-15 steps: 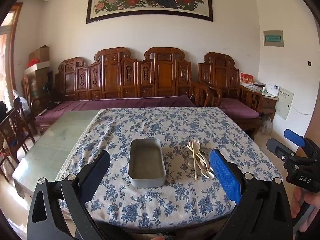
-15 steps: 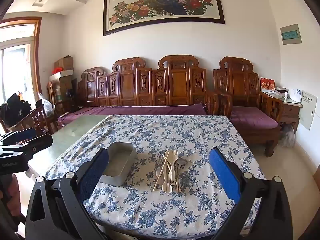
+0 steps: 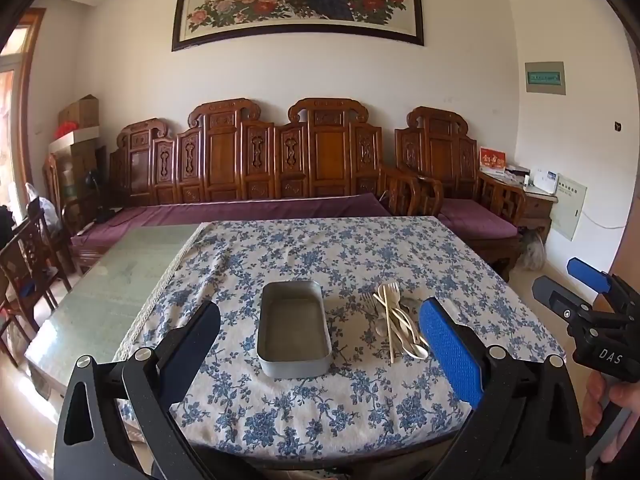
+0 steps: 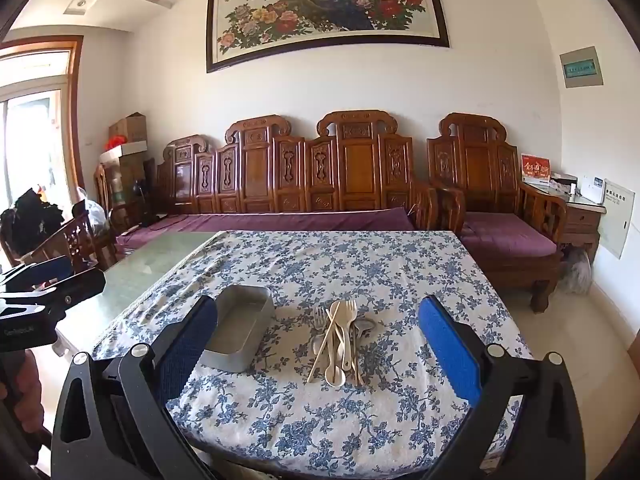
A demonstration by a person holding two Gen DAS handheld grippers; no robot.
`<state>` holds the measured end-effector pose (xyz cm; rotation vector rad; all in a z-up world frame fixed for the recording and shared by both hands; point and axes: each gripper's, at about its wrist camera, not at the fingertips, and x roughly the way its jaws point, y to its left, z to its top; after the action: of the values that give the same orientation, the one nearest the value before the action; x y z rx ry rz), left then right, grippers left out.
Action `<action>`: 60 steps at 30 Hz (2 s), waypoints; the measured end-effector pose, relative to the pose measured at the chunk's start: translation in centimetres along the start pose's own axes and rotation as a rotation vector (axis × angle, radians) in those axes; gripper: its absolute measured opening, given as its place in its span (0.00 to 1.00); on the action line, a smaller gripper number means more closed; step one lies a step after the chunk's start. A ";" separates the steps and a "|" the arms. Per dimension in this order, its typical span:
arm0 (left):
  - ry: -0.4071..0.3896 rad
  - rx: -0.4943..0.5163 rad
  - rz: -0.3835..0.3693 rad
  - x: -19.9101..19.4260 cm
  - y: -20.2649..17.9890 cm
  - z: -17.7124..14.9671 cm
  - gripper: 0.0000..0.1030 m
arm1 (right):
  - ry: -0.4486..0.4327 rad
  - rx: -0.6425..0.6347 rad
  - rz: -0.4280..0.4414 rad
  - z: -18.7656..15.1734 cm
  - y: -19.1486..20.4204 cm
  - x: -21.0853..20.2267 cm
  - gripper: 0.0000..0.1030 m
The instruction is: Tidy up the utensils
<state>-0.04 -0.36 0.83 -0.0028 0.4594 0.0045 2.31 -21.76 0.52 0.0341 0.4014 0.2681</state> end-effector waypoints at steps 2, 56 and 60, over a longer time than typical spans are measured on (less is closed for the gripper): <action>-0.002 0.001 -0.001 0.0 0.1 0.1 0.94 | -0.001 0.000 0.000 0.0 0.0 0.0 0.98; -0.033 0.003 -0.013 -1.3 -0.5 0.5 0.94 | -0.007 -0.001 0.012 0.3 0.3 -0.5 0.98; -0.031 0.004 -0.014 -1.3 -0.6 0.6 0.94 | -0.009 0.001 0.012 0.3 0.2 -0.6 0.98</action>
<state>-0.99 -0.96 1.94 -0.0017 0.4280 -0.0105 1.85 -21.69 1.05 0.0384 0.3922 0.2796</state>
